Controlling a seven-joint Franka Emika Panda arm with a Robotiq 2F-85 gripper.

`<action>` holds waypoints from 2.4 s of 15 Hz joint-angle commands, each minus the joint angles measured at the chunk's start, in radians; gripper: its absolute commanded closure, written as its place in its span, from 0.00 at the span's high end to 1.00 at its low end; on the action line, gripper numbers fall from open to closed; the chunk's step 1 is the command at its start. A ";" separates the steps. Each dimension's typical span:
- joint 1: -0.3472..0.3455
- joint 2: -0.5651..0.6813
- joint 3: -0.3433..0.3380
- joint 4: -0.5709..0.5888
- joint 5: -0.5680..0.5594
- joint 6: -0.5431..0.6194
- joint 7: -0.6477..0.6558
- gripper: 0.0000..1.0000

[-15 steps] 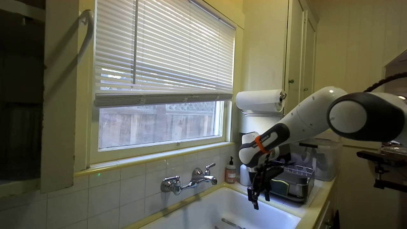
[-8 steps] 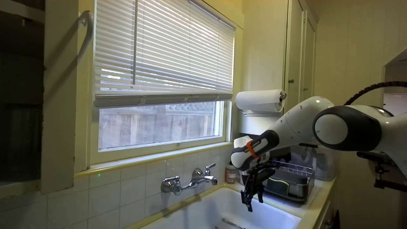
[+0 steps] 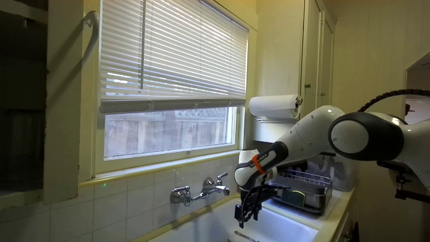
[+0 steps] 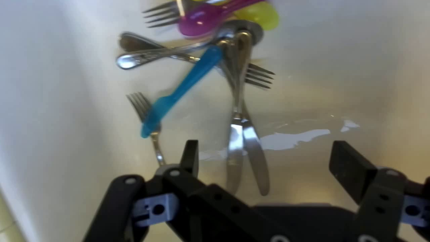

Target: Move the butter knife from the sink to the plate rack

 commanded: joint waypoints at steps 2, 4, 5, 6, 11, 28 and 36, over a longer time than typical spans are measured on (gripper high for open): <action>0.013 0.024 0.046 -0.116 0.131 0.152 0.066 1.00; 0.017 0.005 0.036 -0.194 0.158 0.191 0.103 1.00; 0.019 -0.007 0.020 -0.232 0.158 0.200 0.125 1.00; 0.020 -0.007 0.010 -0.254 0.154 0.209 0.139 1.00; 0.018 0.035 -0.007 -0.220 0.133 0.174 0.118 1.00; -0.108 0.238 -0.010 -0.172 0.048 0.673 -0.071 0.93; -0.052 0.223 0.046 -0.085 0.035 0.524 -0.101 0.85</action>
